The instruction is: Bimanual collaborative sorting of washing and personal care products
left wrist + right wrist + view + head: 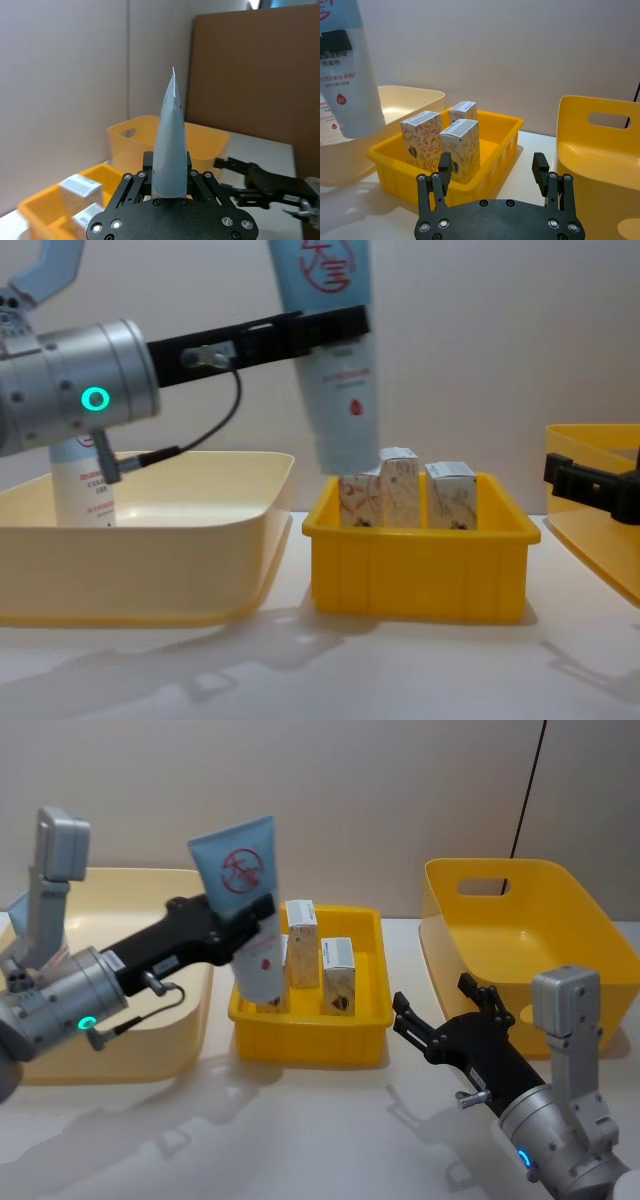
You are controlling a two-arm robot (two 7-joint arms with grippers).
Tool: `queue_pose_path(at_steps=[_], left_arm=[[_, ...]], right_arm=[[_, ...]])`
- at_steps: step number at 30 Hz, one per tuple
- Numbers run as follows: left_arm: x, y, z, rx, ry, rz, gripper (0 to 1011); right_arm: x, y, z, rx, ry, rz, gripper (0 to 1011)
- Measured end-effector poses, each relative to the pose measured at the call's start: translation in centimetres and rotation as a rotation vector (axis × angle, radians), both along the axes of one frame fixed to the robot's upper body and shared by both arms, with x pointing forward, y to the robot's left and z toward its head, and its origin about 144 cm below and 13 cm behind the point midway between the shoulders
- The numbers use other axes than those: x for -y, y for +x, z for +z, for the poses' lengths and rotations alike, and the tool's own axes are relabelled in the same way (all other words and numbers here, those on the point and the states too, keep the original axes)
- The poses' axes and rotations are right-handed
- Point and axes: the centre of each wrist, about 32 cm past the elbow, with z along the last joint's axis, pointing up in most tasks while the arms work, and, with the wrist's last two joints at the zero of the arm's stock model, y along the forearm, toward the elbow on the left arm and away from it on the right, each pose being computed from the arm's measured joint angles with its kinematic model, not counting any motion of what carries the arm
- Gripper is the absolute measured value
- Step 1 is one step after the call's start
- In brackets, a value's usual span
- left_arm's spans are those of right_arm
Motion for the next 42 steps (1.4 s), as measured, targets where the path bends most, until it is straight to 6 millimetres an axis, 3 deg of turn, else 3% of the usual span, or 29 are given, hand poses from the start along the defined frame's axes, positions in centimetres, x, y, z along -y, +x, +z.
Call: queue_pose_path(at_steps=[16, 42], left_arm=[[3.4, 0.4, -1.0, -0.001, -0.031, -0.194, 303], [4.6, 0.4, -1.4, -0.001, -0.043, -0.257, 303]], right_arm=[[0.1, 0.0, 0.1, 0.001, 0.003, 0.016, 1001], [3.6, -0.6, 2.2, -0.004, 0.094, 0.327, 1001]])
